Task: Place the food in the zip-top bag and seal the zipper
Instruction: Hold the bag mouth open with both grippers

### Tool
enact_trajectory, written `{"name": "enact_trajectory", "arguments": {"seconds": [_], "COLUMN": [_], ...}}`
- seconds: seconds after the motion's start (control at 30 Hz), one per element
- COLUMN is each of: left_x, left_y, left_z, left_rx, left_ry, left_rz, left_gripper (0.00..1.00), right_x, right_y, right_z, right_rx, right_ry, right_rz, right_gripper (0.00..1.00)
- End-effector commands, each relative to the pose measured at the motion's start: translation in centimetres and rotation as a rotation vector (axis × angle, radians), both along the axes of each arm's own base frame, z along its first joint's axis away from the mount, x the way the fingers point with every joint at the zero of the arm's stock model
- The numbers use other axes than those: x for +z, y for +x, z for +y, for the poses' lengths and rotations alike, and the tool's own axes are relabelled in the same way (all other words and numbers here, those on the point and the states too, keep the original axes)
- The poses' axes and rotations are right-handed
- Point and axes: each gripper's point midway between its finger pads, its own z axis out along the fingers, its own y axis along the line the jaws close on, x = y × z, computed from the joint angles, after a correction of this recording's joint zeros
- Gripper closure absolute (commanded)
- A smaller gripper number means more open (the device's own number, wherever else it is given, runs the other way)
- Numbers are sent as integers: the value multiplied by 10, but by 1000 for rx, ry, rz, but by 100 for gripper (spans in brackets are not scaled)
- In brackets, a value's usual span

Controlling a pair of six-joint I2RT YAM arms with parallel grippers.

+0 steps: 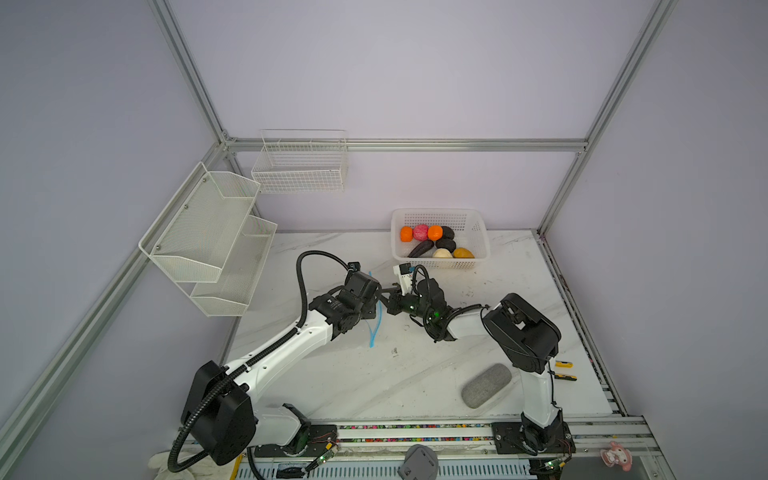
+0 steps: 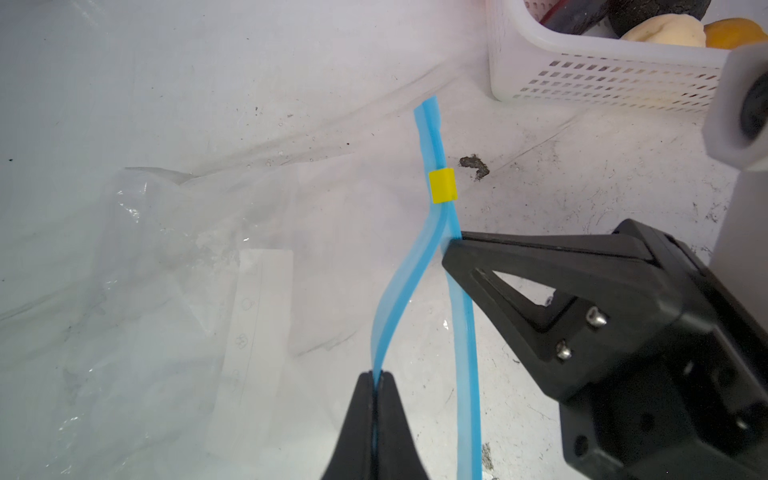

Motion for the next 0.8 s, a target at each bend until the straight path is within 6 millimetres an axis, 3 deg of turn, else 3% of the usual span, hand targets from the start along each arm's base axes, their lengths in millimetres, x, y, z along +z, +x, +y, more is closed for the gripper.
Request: {"name": "enact_trajectory", "arguments": {"seconds": [0.0,0.77], "left_x": [9,0], "left_y": [-1,-7], "left_z": [14,39], "left_rx": [54,113], "left_ry": [-16,-26], "left_rz": [-31,-15], "left_gripper": [100,100], "right_x": [-8,-26], "right_y": [7,12], "right_z": [-4,-18], "right_rx": [-23,-66], "right_ry": [-5,-37], "right_rz": [23,47], "right_gripper": [100,100]}}
